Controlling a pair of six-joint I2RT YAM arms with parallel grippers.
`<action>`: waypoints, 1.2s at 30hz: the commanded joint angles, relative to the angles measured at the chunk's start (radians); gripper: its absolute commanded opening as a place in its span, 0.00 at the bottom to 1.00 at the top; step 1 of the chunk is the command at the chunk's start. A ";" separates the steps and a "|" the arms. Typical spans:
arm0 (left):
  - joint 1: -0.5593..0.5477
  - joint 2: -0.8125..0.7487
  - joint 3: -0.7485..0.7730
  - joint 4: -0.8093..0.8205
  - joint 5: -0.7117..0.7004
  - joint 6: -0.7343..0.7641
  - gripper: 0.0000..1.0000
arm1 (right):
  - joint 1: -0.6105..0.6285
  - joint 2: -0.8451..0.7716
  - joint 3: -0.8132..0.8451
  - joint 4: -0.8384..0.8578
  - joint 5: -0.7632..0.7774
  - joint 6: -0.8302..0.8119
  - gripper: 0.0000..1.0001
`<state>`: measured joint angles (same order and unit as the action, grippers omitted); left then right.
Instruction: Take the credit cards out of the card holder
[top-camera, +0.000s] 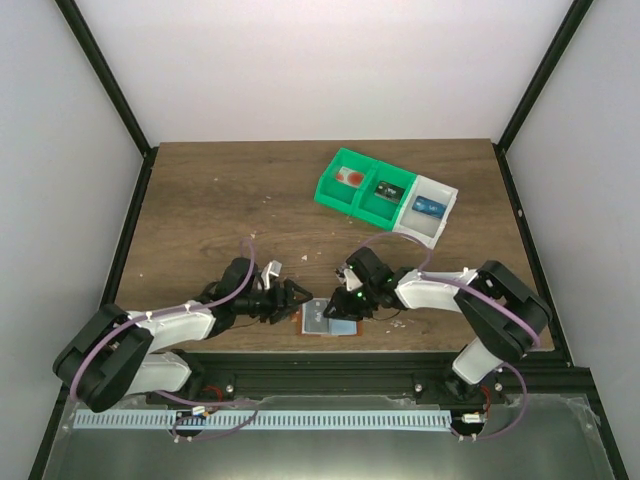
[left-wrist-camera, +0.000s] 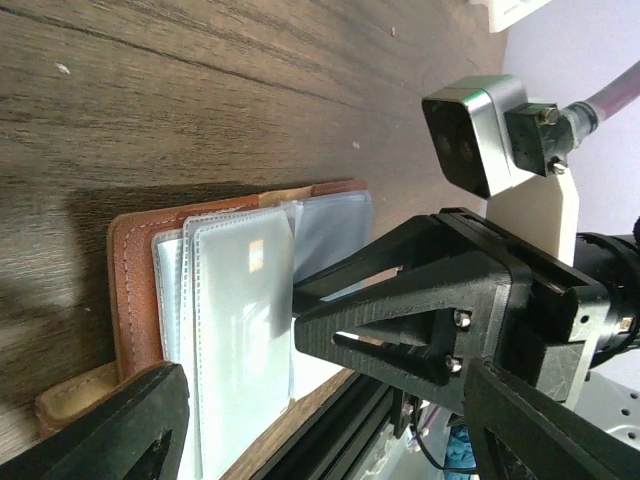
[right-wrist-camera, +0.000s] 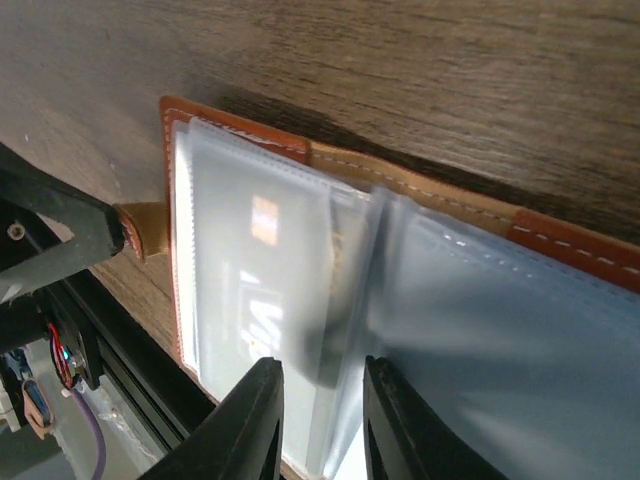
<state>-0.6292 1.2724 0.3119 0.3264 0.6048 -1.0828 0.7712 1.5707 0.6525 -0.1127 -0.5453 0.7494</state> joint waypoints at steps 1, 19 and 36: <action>-0.005 -0.012 -0.005 0.064 0.022 -0.025 0.77 | 0.015 0.034 -0.023 -0.004 0.021 0.004 0.23; -0.004 0.028 -0.005 0.209 0.056 -0.053 0.80 | 0.014 0.070 -0.075 0.061 0.018 0.029 0.04; -0.006 0.134 -0.015 0.184 0.059 0.026 0.80 | 0.015 -0.010 -0.038 0.030 0.037 0.065 0.11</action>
<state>-0.6292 1.4101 0.3058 0.5247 0.6666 -1.0920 0.7765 1.5925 0.6003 0.0135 -0.5564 0.8055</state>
